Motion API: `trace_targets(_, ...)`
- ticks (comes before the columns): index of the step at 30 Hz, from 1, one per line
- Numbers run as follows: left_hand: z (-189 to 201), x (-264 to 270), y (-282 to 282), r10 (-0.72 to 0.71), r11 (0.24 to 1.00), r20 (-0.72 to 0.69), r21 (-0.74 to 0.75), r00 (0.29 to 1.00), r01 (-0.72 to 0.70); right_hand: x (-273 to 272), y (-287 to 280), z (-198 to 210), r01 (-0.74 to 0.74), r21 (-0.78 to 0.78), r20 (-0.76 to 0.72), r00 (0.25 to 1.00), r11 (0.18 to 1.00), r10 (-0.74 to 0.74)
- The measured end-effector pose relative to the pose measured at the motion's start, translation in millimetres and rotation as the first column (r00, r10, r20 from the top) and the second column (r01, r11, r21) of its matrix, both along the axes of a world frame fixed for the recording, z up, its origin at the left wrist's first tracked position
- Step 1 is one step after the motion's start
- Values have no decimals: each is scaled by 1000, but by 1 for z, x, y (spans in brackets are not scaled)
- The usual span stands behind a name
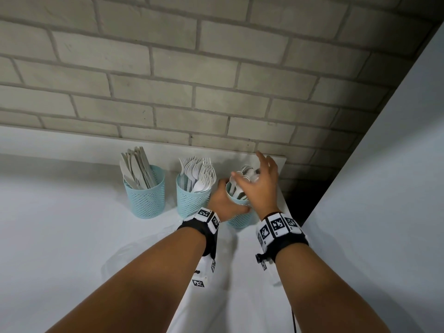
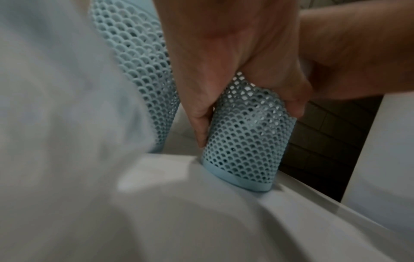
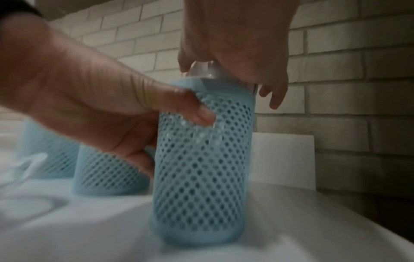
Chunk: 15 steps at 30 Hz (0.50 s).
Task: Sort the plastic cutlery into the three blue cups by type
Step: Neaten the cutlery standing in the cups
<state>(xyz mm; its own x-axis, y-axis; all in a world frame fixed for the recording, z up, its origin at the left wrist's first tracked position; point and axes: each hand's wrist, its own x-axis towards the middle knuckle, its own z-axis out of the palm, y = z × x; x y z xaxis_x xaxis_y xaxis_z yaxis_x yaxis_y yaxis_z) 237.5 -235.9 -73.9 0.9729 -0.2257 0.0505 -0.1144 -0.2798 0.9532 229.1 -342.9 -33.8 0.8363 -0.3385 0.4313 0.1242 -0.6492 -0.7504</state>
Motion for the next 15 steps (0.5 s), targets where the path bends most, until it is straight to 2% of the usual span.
trace_targets(2,1,1,0,-5,1000,-9,27,1000,5,7,-1,15,-26,-23,-128,992,999,23)
trace_targets(4,3,0,0,-24,999,1,30,1000,24,13,1,30,-172,-96,-309,942,980,135)
trace_targets(7,-2,1,-3,-16,997,23,72,1000,14,14,10,40,-374,-298,-456,864,878,213)
trace_targets(9,-2,0,-2,0,996,8,84,1000,0,12,15,36,-331,-402,-395,904,854,165)
trace_targets(12,0,1,0,21,999,-1,35,1000,-21,11,10,24,-83,-398,-204,979,914,0)
trace_targets(13,1,1,0,18,1000,3,24,1000,-18,10,8,20,-62,-400,-146,989,915,4)
trace_targets(15,2,0,-1,12,999,28,35,1000,-13,6,5,12,-119,-459,-63,993,881,102)
